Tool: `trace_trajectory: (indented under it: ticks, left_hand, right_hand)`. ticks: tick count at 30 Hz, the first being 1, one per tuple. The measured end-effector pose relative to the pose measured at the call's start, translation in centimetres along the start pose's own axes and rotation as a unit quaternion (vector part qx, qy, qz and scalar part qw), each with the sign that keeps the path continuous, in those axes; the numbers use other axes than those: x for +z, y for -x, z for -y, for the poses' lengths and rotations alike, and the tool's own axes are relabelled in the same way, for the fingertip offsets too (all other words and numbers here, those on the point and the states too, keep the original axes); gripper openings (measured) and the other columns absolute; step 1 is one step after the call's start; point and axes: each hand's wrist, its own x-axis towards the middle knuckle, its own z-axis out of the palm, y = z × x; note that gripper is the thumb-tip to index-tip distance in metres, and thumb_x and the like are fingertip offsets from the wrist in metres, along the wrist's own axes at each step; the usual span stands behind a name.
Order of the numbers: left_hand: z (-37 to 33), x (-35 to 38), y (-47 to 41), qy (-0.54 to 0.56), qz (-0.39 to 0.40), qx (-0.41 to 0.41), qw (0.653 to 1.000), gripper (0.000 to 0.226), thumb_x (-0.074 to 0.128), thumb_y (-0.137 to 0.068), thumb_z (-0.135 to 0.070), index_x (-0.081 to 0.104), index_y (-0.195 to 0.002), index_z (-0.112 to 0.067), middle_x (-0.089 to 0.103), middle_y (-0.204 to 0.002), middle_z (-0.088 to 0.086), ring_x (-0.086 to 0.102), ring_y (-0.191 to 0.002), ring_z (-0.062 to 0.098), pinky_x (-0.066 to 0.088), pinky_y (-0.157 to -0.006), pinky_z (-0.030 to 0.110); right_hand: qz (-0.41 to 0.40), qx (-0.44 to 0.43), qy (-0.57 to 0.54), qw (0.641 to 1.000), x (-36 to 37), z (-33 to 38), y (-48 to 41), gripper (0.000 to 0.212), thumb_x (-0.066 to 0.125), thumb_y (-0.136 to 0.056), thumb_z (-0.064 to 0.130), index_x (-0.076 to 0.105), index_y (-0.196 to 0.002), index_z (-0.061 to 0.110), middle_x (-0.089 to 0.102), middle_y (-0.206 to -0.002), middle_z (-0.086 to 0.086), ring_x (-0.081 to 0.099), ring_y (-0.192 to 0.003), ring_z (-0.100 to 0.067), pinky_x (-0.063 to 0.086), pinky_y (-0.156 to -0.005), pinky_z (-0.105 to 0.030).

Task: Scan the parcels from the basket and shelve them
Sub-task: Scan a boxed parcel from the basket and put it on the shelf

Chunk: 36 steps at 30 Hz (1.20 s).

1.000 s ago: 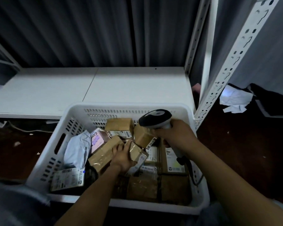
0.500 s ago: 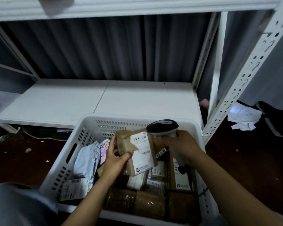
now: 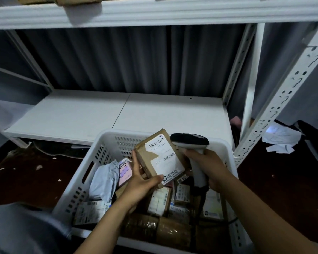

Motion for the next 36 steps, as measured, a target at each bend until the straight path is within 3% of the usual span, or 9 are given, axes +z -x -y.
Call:
trace_trajectory:
  ticks: [2, 4, 6, 8, 12, 15, 21, 29, 36]
  left_hand:
    - [-0.4, -0.2, 0.0, -0.027, -0.033, 0.024, 0.999, 0.118, 0.078, -0.077, -0.007, -0.007, -0.148, -0.049, 0.056, -0.125, -0.010, 0.061, -0.093, -0.012, 0.051, -0.075, 0.010]
    - [-0.4, -0.8, -0.1, -0.056, -0.065, 0.048, 0.995, 0.120, 0.080, -0.073, -0.004, -0.003, -0.150, -0.045, 0.049, -0.137, -0.005, 0.056, -0.112, 0.003, 0.050, -0.088, 0.017]
    - [-0.2, -1.5, -0.2, -0.077, -0.086, 0.058, 0.992, 0.121, 0.081, -0.071, -0.004, 0.000, -0.152, -0.041, 0.045, -0.141, -0.005, 0.048, -0.122, 0.007, 0.044, -0.097, 0.021]
    - [0.1, -2.3, -0.3, -0.086, -0.105, 0.056, 0.989, 0.120, 0.081, -0.071, -0.004, 0.000, -0.153, -0.039, 0.043, -0.137, -0.014, 0.045, -0.122, 0.005, 0.041, -0.094, 0.018]
    - [0.5, -3.4, -0.4, -0.094, -0.121, 0.055, 0.987, 0.121, 0.081, -0.071, -0.003, -0.001, -0.153, -0.036, 0.040, -0.135, -0.017, 0.044, -0.126, 0.007, 0.041, -0.106, 0.031]
    - [0.3, -3.5, -0.4, -0.099, -0.126, 0.050, 0.986, 0.120, 0.081, -0.071, -0.001, 0.000, -0.154, -0.035, 0.041, -0.133, -0.017, 0.045, -0.121, 0.004, 0.040, -0.103, 0.026]
    - [0.1, -3.2, -0.4, -0.109, -0.124, 0.048, 0.985, 0.119, 0.081, -0.071, -0.001, 0.003, -0.154, -0.033, 0.042, -0.131, -0.017, 0.044, -0.122, 0.005, 0.041, -0.105, 0.030]
    - [0.0, -2.8, -0.2, -0.106, -0.114, 0.040, 0.987, 0.115, 0.080, -0.071, -0.001, 0.007, -0.152, -0.037, 0.047, -0.126, -0.014, 0.045, -0.119, 0.003, 0.041, -0.100, 0.025]
    - [-1.9, -3.2, 0.6, -0.023, -0.114, 0.024, 0.993, 0.089, 0.074, -0.081, -0.016, 0.024, -0.148, -0.046, 0.055, -0.133, 0.000, 0.057, -0.114, 0.013, 0.051, -0.098, 0.045]
  right_hand:
    - [0.029, -0.044, 0.031, 0.998, -0.2, 0.3, 0.3, 0.019, 0.073, -0.084, 0.021, 0.069, -0.095, 0.005, 0.073, -0.079, -0.008, 0.068, -0.072, -0.023, 0.057, -0.066, -0.037]
    - [0.049, -0.070, 0.065, 0.994, -0.4, 0.8, 0.8, 0.016, 0.070, -0.087, 0.017, 0.069, -0.091, 0.002, 0.069, -0.070, -0.011, 0.064, -0.060, -0.022, 0.051, -0.057, -0.031]
    - [0.056, -0.082, 0.105, 0.989, -0.8, 1.2, 1.0, 0.019, 0.068, -0.089, 0.020, 0.066, -0.078, 0.004, 0.064, -0.061, -0.012, 0.059, -0.051, -0.021, 0.048, -0.053, -0.031]
    - [0.064, -0.085, 0.133, 0.985, -1.2, 1.8, 1.3, 0.026, 0.067, -0.089, 0.023, 0.063, -0.070, 0.005, 0.061, -0.059, -0.016, 0.056, -0.049, -0.023, 0.046, -0.053, -0.031]
    - [0.094, -0.091, 0.126, 0.983, -2.0, 2.7, 1.9, 0.027, 0.066, -0.090, 0.022, 0.064, -0.073, 0.000, 0.060, -0.067, -0.025, 0.052, -0.053, -0.027, 0.045, -0.050, -0.030]
    - [0.088, -0.092, 0.128, 0.984, -2.2, 3.0, 2.1, 0.027, 0.065, -0.090, 0.021, 0.062, -0.073, -0.001, 0.059, -0.069, -0.029, 0.051, -0.052, -0.027, 0.044, -0.047, -0.027]
    - [0.064, -0.092, 0.113, 0.987, -2.3, 3.5, 2.4, 0.029, 0.063, -0.091, 0.014, 0.057, -0.063, 0.007, 0.055, -0.053, -0.011, 0.049, -0.044, -0.019, 0.043, -0.042, -0.023]
    - [0.064, -0.091, 0.120, 0.986, -2.1, 3.5, 2.2, 0.026, 0.064, -0.090, 0.016, 0.058, -0.066, 0.008, 0.057, -0.056, -0.009, 0.051, -0.046, -0.018, 0.044, -0.044, -0.025]
    - [0.050, -0.108, 0.084, 0.989, -1.0, 3.6, 3.0, 0.016, 0.066, -0.088, 0.013, 0.065, -0.075, 0.003, 0.064, -0.062, -0.013, 0.059, -0.053, -0.022, 0.052, -0.053, -0.030]
